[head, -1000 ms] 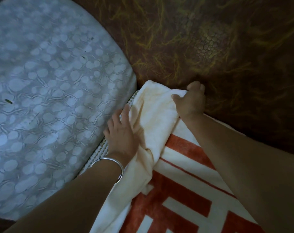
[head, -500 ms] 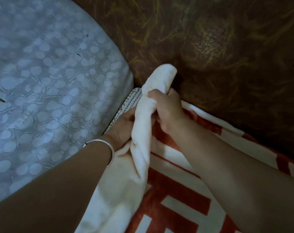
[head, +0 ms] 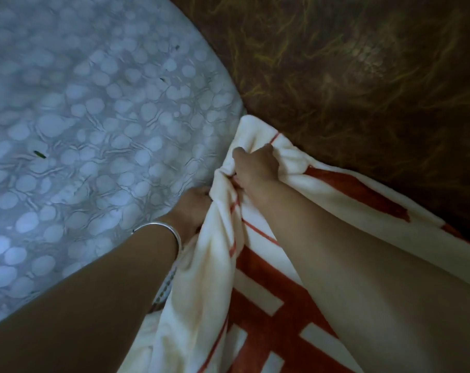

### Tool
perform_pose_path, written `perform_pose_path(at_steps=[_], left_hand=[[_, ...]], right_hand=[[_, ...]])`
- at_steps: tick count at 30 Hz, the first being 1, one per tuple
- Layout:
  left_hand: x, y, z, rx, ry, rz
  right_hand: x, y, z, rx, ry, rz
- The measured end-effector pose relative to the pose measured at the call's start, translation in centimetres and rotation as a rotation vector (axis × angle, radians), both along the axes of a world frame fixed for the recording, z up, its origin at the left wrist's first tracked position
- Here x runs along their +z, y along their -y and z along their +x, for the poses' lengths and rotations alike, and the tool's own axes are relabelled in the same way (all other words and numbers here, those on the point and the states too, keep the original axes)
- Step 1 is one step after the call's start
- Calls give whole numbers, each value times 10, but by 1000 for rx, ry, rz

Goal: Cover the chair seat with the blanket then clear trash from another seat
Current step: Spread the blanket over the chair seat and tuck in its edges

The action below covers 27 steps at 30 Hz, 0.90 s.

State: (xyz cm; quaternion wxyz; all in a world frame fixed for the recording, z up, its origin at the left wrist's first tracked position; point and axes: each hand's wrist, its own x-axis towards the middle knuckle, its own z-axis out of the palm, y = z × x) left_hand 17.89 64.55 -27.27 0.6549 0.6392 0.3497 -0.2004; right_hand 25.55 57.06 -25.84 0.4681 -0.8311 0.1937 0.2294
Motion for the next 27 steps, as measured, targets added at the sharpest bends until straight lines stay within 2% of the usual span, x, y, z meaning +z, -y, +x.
perform_pose_path(at_steps=[1,4,6,8,9,11,16,17,20,22,24,27], left_hand=[[-3,-3,1,55,17,8],[1,-9,8,205,46,-216],[2,-7,13,88,9,-296],[-2,-3,14,-19,-16,-343],[-3,1,16,-27,-11,-389],[-3,7,18,9,-3,-504],[-8,17,22,22,42,-757],[-7,18,23,11,35,-728],[-15,13,26,-40,23,-191],[-19,7,29,-8,12,-6],[-19,2,34,-46,116,113],[-14,0,43,-191,375,315]], right_hand=[[-4,2,-1,25,12,8],[1,13,-12,82,149,-4],[4,25,-18,183,310,-171],[4,39,-26,322,451,-441],[2,44,-28,380,470,-532],[-3,49,-30,428,412,-584],[13,56,-29,288,461,-548],[14,54,-29,274,463,-537],[2,36,-33,419,308,-455],[-12,29,-36,538,231,-457],[-18,30,-39,552,280,-483],[-23,34,-46,615,354,-576]])
